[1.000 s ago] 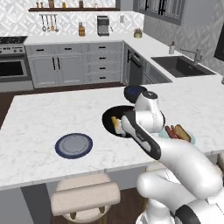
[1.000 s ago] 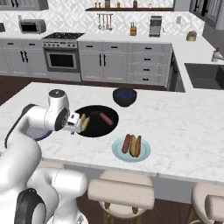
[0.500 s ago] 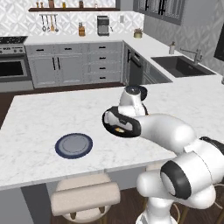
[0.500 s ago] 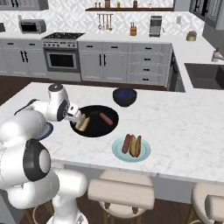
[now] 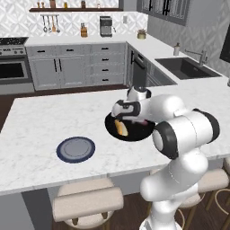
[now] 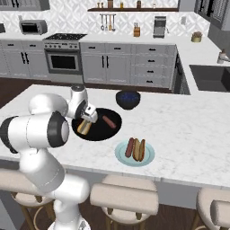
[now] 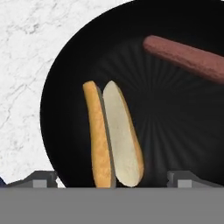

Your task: Place one bun and one sausage from the bowl on each plate.

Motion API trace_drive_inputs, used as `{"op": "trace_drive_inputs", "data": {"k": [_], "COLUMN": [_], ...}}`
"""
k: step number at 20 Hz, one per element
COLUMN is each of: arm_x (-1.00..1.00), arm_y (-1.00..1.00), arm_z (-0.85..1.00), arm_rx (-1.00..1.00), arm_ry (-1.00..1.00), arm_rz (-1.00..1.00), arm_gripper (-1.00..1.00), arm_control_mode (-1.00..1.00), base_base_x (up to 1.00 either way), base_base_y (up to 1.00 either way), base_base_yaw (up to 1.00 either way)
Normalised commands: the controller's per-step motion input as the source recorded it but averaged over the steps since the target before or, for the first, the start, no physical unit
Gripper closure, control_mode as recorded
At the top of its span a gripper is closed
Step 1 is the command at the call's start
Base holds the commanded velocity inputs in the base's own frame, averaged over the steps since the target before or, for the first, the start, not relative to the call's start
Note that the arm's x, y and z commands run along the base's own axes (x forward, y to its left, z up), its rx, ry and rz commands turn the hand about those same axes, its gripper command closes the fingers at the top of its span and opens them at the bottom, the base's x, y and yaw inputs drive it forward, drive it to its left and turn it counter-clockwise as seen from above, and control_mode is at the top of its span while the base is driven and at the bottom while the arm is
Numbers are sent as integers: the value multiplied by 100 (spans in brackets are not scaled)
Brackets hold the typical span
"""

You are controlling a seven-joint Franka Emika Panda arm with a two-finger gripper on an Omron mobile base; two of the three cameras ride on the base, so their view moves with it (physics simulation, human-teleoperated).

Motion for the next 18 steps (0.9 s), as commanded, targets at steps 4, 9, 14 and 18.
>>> {"op": "trace_drive_inputs", "data": {"k": [4,9,14,18], "arm_x": [-43,-20,44,6], "arm_y": [5,0,1,4], "arm_z": [-12,-37,-18,-18], "arm_rx": [0,0,0,0], "arm_ry": [0,0,2,4], "arm_rz": [2,2,0,0], "arm_gripper": [-100,-100,-100,-100], "arm_control_mode": [-100,-100,-100,-100], "base_base_x": [0,0,0,0], "base_base_y": [0,0,0,0], "base_base_yaw": [0,0,0,0]}}
